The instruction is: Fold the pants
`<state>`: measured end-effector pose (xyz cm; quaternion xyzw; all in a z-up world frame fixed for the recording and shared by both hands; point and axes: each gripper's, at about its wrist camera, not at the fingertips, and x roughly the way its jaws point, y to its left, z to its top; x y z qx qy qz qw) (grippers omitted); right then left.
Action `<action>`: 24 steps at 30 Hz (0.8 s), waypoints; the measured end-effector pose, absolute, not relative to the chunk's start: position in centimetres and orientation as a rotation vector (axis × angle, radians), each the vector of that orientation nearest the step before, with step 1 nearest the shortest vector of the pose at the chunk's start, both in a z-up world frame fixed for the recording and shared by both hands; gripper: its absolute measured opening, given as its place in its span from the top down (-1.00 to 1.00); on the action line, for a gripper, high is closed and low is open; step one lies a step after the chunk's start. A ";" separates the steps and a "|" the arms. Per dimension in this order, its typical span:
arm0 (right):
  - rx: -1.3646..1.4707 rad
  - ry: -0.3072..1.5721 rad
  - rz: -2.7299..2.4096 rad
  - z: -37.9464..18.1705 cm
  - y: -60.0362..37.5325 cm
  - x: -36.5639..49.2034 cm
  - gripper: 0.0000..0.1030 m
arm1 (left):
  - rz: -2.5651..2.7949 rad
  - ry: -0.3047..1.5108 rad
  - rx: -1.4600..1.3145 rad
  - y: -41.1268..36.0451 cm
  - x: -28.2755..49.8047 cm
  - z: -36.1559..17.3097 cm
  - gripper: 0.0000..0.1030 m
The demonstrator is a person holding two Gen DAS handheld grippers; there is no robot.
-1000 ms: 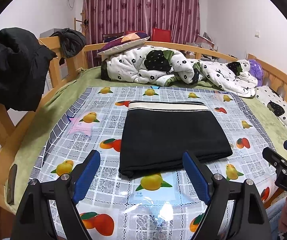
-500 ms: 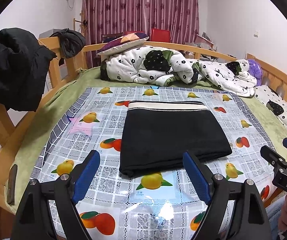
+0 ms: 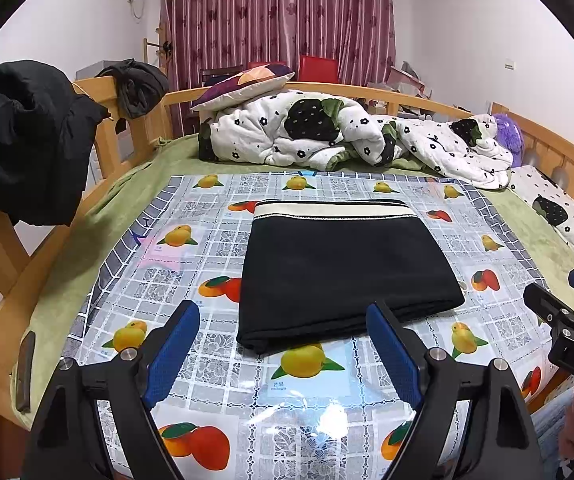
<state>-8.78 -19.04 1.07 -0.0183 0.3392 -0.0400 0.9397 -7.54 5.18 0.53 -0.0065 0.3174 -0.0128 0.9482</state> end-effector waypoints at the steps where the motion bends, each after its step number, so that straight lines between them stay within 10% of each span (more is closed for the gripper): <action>1: -0.038 0.690 -0.083 1.1 -19.0 -8.8 -0.88 | -0.027 0.646 -0.014 5.2 -7.6 0.6 -0.65; 24: -0.051 0.685 -0.084 1.1 -18.8 -8.9 -0.88 | -0.035 0.648 -0.007 5.2 -7.3 0.5 -0.65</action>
